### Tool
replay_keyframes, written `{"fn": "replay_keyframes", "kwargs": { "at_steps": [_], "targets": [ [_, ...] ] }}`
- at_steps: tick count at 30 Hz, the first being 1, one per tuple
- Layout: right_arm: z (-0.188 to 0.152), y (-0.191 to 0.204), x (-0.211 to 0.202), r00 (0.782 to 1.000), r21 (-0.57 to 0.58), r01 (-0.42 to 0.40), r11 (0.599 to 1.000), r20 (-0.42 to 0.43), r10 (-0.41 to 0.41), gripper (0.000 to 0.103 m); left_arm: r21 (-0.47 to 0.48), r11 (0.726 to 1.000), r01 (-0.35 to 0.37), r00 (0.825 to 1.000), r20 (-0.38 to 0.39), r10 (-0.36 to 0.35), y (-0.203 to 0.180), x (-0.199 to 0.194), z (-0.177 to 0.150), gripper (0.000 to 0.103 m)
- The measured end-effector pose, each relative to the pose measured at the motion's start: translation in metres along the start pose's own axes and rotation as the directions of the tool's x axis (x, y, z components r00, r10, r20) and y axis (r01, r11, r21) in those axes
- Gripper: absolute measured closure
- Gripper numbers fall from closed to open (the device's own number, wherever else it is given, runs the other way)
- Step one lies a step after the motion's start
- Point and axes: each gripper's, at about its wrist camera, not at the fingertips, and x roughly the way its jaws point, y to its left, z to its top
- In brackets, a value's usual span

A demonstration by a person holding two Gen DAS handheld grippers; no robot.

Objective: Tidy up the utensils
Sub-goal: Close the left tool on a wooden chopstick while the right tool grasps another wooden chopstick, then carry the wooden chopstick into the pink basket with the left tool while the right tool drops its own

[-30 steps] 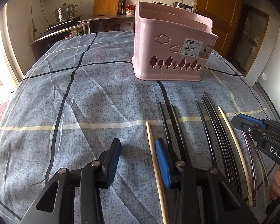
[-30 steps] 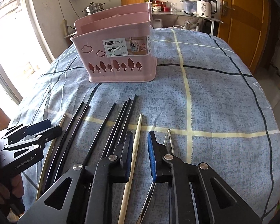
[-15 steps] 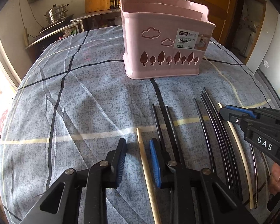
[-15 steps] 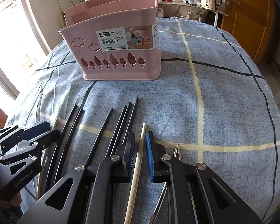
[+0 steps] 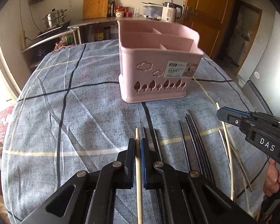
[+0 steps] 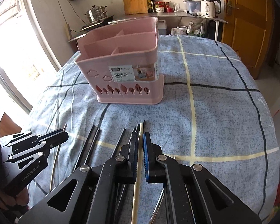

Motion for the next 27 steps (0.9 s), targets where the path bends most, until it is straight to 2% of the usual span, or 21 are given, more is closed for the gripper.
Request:
{"fn": "replay_keyframes", "kwargs": {
  "at_steps": [12,19,27],
  "targets": [
    [0.035,0.001,-0.065,0.984,-0.008,-0.013,1.000,0.180,0.014,0.098,0.021,1.000,0.016,0.984,0.175,-0.020,0.003,-0.069,0.047,0.098],
    [0.044,-0.001,-0.087,0.970,-0.011,-0.006,1.000,0.244,0.009,0.098,0.015,1.000,0.024,0.976,0.218,-0.026,0.006,-0.086,0.059,0.098],
    [0.038,-0.001,-0.094,0.969,-0.019,-0.006,1.000,0.247,0.010,0.098,0.010,1.000,0.025,0.974,0.225,-0.027,0.006,-0.092,0.055,0.098]
  ]
}}
